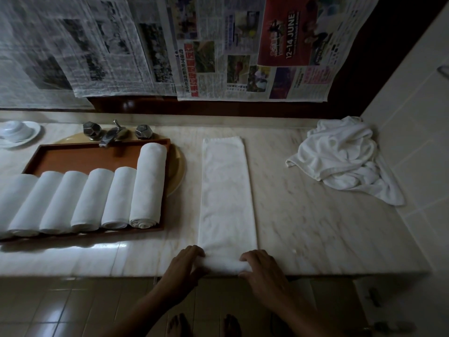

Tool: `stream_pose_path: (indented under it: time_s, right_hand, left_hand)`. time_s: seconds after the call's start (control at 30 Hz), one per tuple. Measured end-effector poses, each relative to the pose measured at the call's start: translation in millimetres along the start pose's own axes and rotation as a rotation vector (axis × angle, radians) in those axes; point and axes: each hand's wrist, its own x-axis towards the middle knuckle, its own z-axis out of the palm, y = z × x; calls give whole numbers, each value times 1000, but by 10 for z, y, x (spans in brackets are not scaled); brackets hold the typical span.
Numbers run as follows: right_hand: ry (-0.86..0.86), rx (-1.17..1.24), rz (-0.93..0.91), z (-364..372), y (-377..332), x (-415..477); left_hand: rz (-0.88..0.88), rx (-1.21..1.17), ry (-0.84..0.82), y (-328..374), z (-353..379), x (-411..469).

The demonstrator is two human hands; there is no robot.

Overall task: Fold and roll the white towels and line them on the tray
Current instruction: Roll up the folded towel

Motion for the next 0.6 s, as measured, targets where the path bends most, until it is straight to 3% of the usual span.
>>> stream_pose_path:
  time_s: [0.27, 0.4, 0.47, 0.53, 0.6]
  right_hand:
    - [280, -208, 6, 141, -222, -43]
    - [236, -312, -93, 352, -316, -137]
    - [154, -333, -91, 375, -296, -131]
    - [141, -319, -109, 377, -255, -107]
    - [150, -287, -126, 360, -232, -69]
  left_hand:
    - [-161, -107, -5, 209, -180, 162]
    - [-195, -77, -27, 234, -222, 233]
    - [-217, 0, 50, 264, -151, 204]
    - [-113, 220, 192, 288, -13, 139]
    - [84, 385, 223, 357, 167, 68]
